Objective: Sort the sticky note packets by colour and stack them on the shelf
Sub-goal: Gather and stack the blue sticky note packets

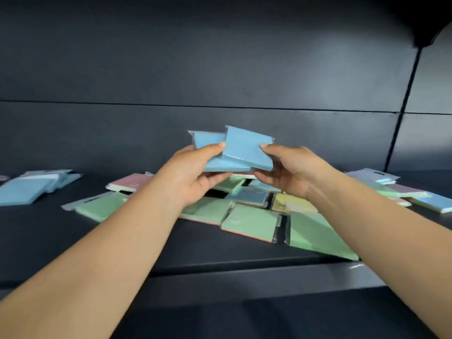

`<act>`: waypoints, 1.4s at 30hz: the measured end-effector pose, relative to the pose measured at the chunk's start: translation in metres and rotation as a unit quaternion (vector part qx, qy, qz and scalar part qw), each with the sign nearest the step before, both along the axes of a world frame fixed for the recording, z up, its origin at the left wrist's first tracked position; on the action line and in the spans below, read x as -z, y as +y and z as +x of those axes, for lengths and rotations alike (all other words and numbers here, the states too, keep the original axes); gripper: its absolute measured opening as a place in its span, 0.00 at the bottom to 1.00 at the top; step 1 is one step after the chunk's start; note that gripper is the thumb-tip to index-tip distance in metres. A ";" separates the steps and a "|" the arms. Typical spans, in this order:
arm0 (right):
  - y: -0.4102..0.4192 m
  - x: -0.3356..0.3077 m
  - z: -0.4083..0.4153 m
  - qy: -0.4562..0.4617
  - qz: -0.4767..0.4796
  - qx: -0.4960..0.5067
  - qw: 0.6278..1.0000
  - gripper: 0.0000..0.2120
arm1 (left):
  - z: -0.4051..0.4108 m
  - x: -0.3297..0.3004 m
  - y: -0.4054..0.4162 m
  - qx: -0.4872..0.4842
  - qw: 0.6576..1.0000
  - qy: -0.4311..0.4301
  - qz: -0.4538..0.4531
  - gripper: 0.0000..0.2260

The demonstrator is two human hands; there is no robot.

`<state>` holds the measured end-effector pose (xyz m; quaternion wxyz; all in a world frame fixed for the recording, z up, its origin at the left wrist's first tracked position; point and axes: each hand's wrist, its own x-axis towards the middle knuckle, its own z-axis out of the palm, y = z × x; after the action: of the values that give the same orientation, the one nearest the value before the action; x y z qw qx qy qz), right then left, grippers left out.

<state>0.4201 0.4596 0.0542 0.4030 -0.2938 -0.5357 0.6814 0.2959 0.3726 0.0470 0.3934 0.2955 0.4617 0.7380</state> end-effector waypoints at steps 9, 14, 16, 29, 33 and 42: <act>-0.072 -0.023 -0.022 0.083 0.032 -0.041 0.995 0.05 | -0.057 -0.012 -0.139 -0.164 0.986 0.029 0.022 0.08; -0.110 -0.011 -0.031 0.058 0.013 -0.061 0.996 0.06 | -0.087 -0.010 -0.200 -0.218 0.975 0.039 -0.028 0.10; -0.126 -0.006 -0.038 0.045 0.009 -0.063 0.997 0.06 | -0.102 -0.006 -0.222 -0.234 0.971 0.044 -0.035 0.09; -0.213 -0.002 -0.204 -0.003 0.065 -0.082 0.995 0.05 | -0.260 0.008 -0.276 -0.238 0.949 0.180 -0.103 0.08; -0.219 -0.002 -0.246 -0.011 0.061 -0.052 0.997 0.04 | -0.285 0.031 -0.250 -0.176 0.949 0.214 -0.150 0.12; -0.212 0.010 -0.268 -0.083 0.088 -0.043 0.992 0.06 | -0.330 0.049 -0.198 -0.181 0.782 0.493 -0.335 0.25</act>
<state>0.1517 0.2479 0.0443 0.3515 -0.2892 -0.6374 0.6217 -0.0340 0.1746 -0.0019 0.0457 0.3799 0.8561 0.3474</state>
